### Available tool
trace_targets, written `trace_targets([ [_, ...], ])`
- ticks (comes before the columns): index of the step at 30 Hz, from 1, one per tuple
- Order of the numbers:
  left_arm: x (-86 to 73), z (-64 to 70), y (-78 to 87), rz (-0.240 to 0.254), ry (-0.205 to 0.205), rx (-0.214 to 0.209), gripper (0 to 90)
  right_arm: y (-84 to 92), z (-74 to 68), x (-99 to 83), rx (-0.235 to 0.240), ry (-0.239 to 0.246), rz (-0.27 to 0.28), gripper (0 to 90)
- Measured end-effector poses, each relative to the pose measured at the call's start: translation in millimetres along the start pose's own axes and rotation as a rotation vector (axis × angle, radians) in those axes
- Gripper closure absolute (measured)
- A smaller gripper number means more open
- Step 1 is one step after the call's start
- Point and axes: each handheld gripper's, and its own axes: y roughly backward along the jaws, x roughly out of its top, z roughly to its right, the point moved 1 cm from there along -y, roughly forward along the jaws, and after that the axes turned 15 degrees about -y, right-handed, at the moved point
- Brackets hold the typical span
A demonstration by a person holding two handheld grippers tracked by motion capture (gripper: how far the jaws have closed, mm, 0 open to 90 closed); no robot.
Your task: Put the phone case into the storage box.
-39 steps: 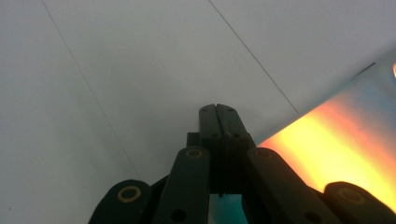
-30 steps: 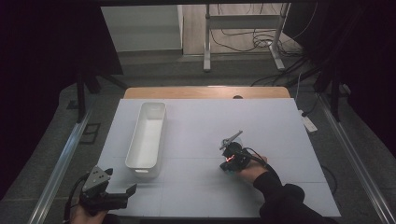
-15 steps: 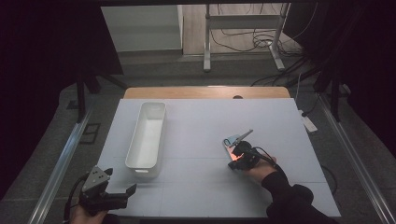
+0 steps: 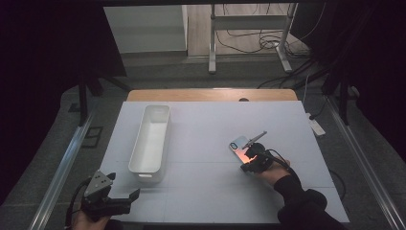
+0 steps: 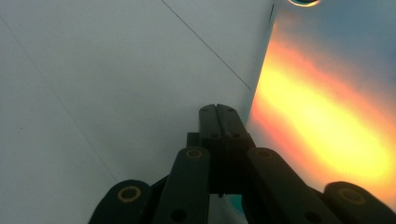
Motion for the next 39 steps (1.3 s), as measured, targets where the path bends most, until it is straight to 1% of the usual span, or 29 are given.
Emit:
trace_targets([
  [5,0.1,0.2,0.0,0.000,-0.001,0.000,0.9,0.5,-1.2,0.1,-0.004,-0.002,-0.007,89.3],
  [11,0.1,0.2,0.0,0.000,-0.001,0.000,0.9,7.7,-5.1,2.3,0.002,0.013,0.018,88.8],
  [13,0.1,0.2,0.0,-0.001,-0.002,0.000,0.9,10.4,-6.2,3.0,-0.005,0.020,0.031,84.9],
  [18,0.3,0.3,-0.1,-0.003,-0.004,0.000,1.0,15.1,-8.2,5.5,-0.024,0.020,0.056,71.9],
  [19,0.3,0.3,-0.1,-0.003,-0.004,0.000,1.0,15.1,-8.2,5.5,-0.024,0.020,0.056,71.9],
  [20,0.3,0.3,-0.1,-0.003,-0.004,0.000,1.0,16.1,-8.7,6.3,-0.037,0.021,0.063,68.7],
  [24,0.3,0.2,-0.2,-0.004,-0.003,0.000,1.0,18.6,-10.2,9.3,-0.062,0.022,0.095,55.4],
  [26,0.3,0.2,-0.2,-0.004,-0.004,0.000,1.0,19.0,-11.0,10.6,-0.067,0.012,0.096,48.5],
  [28,0.3,0.3,-0.2,-0.004,-0.004,0.000,1.0,18.9,-11.3,11.9,-0.061,-0.003,0.093,45.3],
  [35,0.3,0.3,-0.3,-0.005,-0.004,-0.001,1.0,18.6,-8.9,15.9,-0.072,-0.013,0.097,35.2],
  [37,0.3,0.3,-0.3,-0.005,-0.004,-0.001,1.0,18.9,-6.7,16.6,-0.070,-0.013,0.098,29.3],
  [39,0.3,0.2,-0.3,-0.005,-0.004,-0.001,1.0,18.7,-4.0,17.4,-0.084,-0.016,0.101,23.1],
])
